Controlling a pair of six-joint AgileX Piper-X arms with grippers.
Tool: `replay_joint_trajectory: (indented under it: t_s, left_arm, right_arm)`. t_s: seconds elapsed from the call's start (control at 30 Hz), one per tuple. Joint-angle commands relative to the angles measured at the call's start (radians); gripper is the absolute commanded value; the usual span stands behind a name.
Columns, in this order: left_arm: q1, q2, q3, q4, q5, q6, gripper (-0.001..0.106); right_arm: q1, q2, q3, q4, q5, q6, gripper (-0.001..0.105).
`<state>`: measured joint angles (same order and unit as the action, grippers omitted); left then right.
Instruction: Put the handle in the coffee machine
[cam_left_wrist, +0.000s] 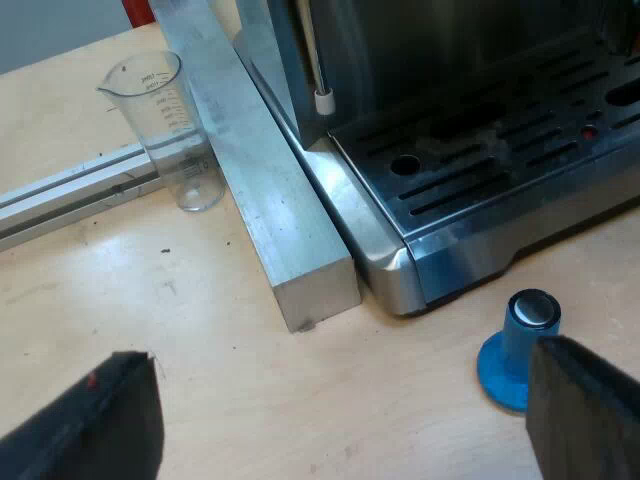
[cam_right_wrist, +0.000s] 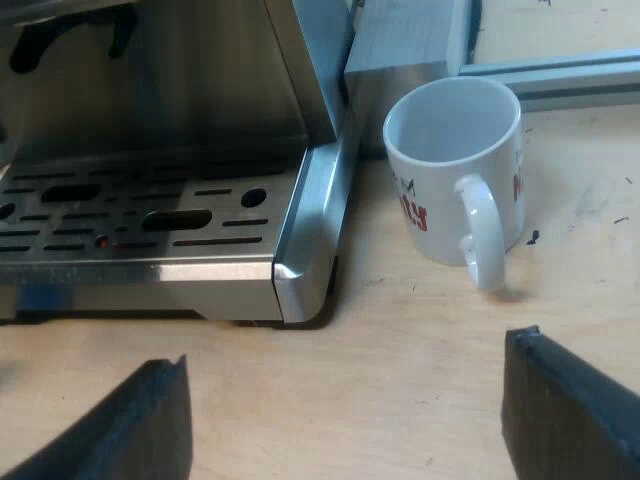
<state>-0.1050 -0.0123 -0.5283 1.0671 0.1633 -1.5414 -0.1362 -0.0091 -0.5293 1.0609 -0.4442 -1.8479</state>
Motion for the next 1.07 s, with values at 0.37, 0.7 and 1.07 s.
replay_joint_trajectory:
  t_s: [0.37,0.7,1.07]
  left_arm:
    - [0.0,-0.14,0.021,-0.062,-0.001,-0.011,0.075]
    - [0.0,-0.14,0.025,-0.071,-0.001,-0.011,0.075]
    - [0.0,-0.14,0.025,-0.071,-0.001,-0.011,0.075]
  right_arm:
    - [0.0,-0.041,-0.005,-0.011,-0.002,-0.009,0.066]
    - [0.0,-0.041,-0.005,-0.011,-0.002,-0.009,0.066]
    - [0.0,-0.041,-0.005,-0.011,-0.002,-0.009,0.066]
